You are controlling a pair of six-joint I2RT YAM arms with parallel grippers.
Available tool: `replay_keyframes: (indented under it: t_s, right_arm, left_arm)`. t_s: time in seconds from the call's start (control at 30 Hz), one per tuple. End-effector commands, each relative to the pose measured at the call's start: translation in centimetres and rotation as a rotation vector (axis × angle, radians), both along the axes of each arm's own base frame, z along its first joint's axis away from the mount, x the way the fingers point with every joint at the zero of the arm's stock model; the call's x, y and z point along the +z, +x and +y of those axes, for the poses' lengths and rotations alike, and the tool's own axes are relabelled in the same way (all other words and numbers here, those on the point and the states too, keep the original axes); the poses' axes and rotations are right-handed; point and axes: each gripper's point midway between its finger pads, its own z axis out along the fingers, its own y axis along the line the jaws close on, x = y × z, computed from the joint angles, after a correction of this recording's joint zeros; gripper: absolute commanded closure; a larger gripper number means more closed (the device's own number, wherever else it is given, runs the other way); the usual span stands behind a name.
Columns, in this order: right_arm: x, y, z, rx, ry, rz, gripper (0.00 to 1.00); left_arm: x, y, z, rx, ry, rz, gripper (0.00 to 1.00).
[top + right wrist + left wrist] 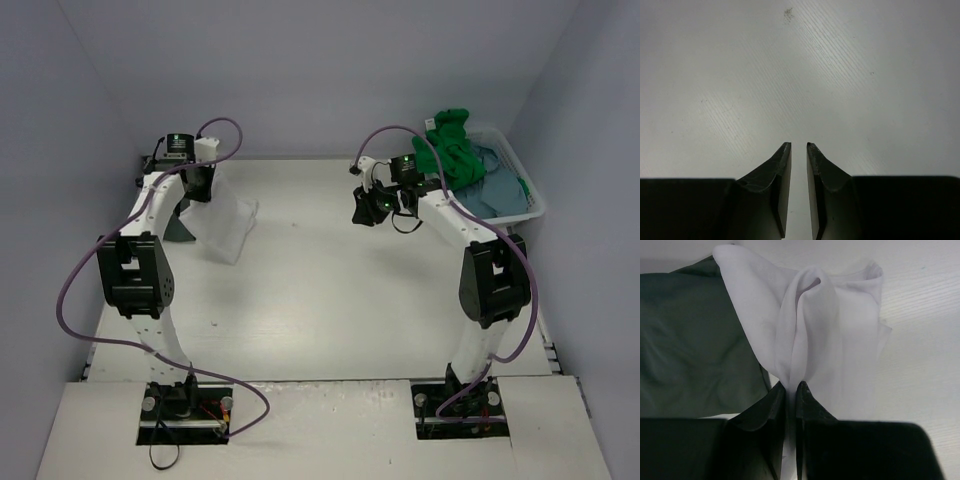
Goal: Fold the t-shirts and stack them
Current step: Place the square-folded T-shirt at the corner of the board.
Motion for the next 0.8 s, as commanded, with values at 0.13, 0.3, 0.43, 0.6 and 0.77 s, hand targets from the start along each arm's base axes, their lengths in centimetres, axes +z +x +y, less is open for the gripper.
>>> replay_keyframes:
  t_s: [0.13,0.3,0.43,0.6,0.77]
  right_arm:
    - [3.6,-0.2,0.9,0.027,0.046,-0.079,0.85]
    - [3.4,-0.2,1.0,0.030,0.046,-0.076,0.85]
    - [3.2,-0.3,1.3,0.034,0.042,-0.073,0.85]
    - [3.0,-0.5,1.5,0.042,0.039,-0.068,0.85]
    - [2.9,-0.5,1.5,0.042,0.038,-0.065,0.86]
  left_arm:
    - [7.7,2.5,2.9,0.043,0.038,-0.223,1.00]
    - [9.0,2.8,3.9,0.072,0.022,-0.245,1.00]
    - [9.9,2.9,4.8,0.088,0.029,-0.267,1.00]
    - [10.3,3.1,6.0,0.108,0.022,-0.278,1.00]
    - [10.3,3.3,6.9,0.125,0.030,-0.286,1.00]
